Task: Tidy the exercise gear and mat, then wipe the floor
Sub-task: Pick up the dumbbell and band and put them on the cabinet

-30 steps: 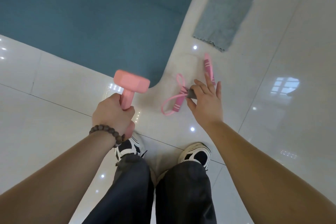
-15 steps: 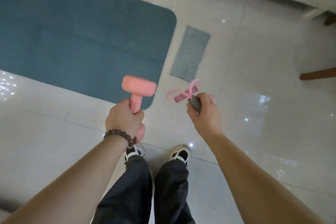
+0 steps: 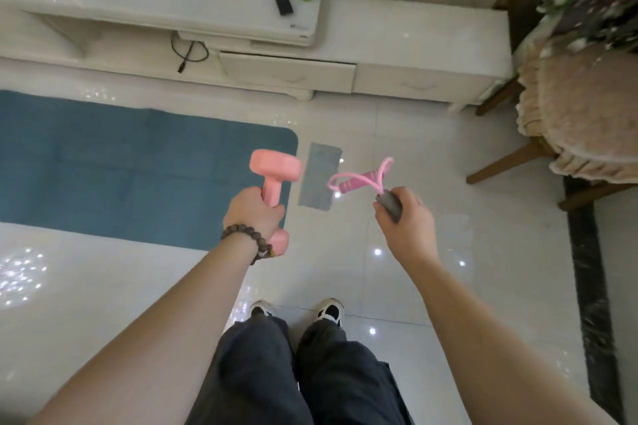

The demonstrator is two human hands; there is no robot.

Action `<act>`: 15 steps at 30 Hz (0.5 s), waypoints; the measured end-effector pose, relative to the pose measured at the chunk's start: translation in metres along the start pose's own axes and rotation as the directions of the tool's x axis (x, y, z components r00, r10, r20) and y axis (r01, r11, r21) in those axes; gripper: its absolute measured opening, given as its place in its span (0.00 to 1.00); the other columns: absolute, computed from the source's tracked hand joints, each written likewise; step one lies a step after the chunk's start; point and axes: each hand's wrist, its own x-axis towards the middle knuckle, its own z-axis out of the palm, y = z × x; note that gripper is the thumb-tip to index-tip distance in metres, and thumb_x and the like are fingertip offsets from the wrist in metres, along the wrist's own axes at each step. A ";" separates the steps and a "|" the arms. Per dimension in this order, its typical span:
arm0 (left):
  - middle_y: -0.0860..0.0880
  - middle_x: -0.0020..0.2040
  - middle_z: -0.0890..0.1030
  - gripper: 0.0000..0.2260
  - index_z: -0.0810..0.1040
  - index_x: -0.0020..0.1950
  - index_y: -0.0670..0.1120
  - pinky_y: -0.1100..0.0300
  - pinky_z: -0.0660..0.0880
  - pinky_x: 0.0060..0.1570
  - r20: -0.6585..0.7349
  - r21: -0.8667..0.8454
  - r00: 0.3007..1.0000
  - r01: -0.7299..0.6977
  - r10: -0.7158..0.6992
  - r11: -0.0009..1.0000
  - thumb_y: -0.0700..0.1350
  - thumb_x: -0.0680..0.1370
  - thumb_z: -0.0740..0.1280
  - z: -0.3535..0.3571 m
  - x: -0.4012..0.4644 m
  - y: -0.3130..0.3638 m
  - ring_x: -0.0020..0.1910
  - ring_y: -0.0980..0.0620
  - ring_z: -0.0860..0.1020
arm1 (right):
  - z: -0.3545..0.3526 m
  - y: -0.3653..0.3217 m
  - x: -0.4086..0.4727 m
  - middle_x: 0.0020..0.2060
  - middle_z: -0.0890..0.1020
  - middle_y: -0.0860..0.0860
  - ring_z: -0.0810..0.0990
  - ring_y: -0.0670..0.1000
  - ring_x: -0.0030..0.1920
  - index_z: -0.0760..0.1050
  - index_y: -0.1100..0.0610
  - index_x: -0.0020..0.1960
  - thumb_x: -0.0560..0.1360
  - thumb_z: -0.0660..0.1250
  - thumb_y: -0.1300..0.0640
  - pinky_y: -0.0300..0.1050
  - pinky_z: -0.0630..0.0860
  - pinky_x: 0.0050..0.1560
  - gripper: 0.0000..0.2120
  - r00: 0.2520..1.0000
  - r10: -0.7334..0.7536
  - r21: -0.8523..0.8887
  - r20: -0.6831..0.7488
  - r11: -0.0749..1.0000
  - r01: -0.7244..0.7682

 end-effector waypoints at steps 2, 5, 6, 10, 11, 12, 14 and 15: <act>0.46 0.42 0.78 0.07 0.75 0.45 0.44 0.56 0.71 0.40 -0.007 -0.025 1.000 -0.016 0.016 1.000 0.46 0.73 0.69 -0.008 -0.009 0.021 0.41 0.45 0.77 | -0.024 -0.004 -0.001 0.43 0.76 0.52 0.74 0.55 0.42 0.74 0.59 0.52 0.74 0.68 0.57 0.44 0.62 0.38 0.09 1.000 -0.002 0.005 -0.025 1.000 0.002; 0.46 0.42 0.80 0.06 0.75 0.44 0.44 0.53 0.76 0.42 -0.023 -0.060 0.999 -0.043 0.042 0.997 0.46 0.73 0.68 -0.015 -0.014 0.049 0.42 0.43 0.79 | -0.055 -0.010 0.004 0.46 0.78 0.53 0.73 0.49 0.41 0.75 0.60 0.54 0.73 0.69 0.58 0.37 0.63 0.36 0.11 0.997 -0.009 0.025 -0.070 1.000 0.011; 0.46 0.42 0.80 0.06 0.75 0.44 0.45 0.52 0.77 0.43 -0.022 -0.071 0.999 -0.048 0.047 0.996 0.46 0.73 0.68 -0.016 -0.014 0.057 0.42 0.43 0.80 | -0.064 -0.012 0.007 0.45 0.77 0.52 0.72 0.47 0.39 0.75 0.60 0.53 0.74 0.68 0.58 0.33 0.64 0.34 0.09 0.997 -0.003 0.031 -0.077 0.999 0.005; 0.45 0.42 0.82 0.07 0.75 0.45 0.45 0.49 0.79 0.44 -0.011 -0.084 0.998 -0.060 0.059 0.995 0.47 0.72 0.68 -0.015 -0.003 0.085 0.41 0.44 0.81 | -0.088 -0.015 0.024 0.42 0.76 0.50 0.74 0.51 0.41 0.73 0.57 0.49 0.75 0.67 0.56 0.42 0.65 0.35 0.06 0.996 0.019 0.031 -0.091 0.999 -0.016; 0.45 0.42 0.82 0.07 0.75 0.45 0.45 0.49 0.79 0.44 -0.010 -0.088 0.998 -0.058 0.058 0.994 0.47 0.72 0.68 -0.013 0.002 0.091 0.41 0.44 0.82 | -0.091 -0.014 0.031 0.42 0.76 0.50 0.74 0.51 0.41 0.73 0.57 0.49 0.75 0.67 0.55 0.44 0.65 0.36 0.07 0.995 0.019 0.024 -0.098 1.000 -0.016; 0.45 0.42 0.82 0.06 0.75 0.44 0.45 0.49 0.79 0.44 -0.009 -0.098 0.998 -0.056 0.055 0.994 0.47 0.72 0.68 -0.011 0.008 0.097 0.40 0.44 0.82 | -0.094 -0.013 0.040 0.41 0.76 0.50 0.74 0.51 0.41 0.73 0.57 0.49 0.75 0.67 0.55 0.44 0.65 0.36 0.07 0.994 0.014 0.017 -0.105 1.000 -0.012; 0.45 0.42 0.82 0.06 0.74 0.44 0.45 0.47 0.79 0.45 -0.004 -0.120 0.999 -0.045 0.045 0.992 0.46 0.72 0.68 -0.006 0.021 0.111 0.40 0.44 0.82 | -0.099 -0.012 0.061 0.41 0.76 0.49 0.74 0.50 0.40 0.73 0.55 0.49 0.75 0.67 0.54 0.43 0.67 0.36 0.07 0.994 0.014 0.013 -0.107 1.000 -0.013; 0.45 0.42 0.81 0.06 0.74 0.44 0.45 0.47 0.79 0.45 -0.003 -0.130 0.999 -0.038 0.038 0.991 0.46 0.72 0.68 -0.004 0.030 0.118 0.41 0.44 0.82 | -0.101 -0.013 0.074 0.42 0.75 0.49 0.74 0.50 0.40 0.72 0.55 0.49 0.75 0.67 0.54 0.44 0.68 0.36 0.06 0.994 0.015 0.012 -0.104 1.000 -0.013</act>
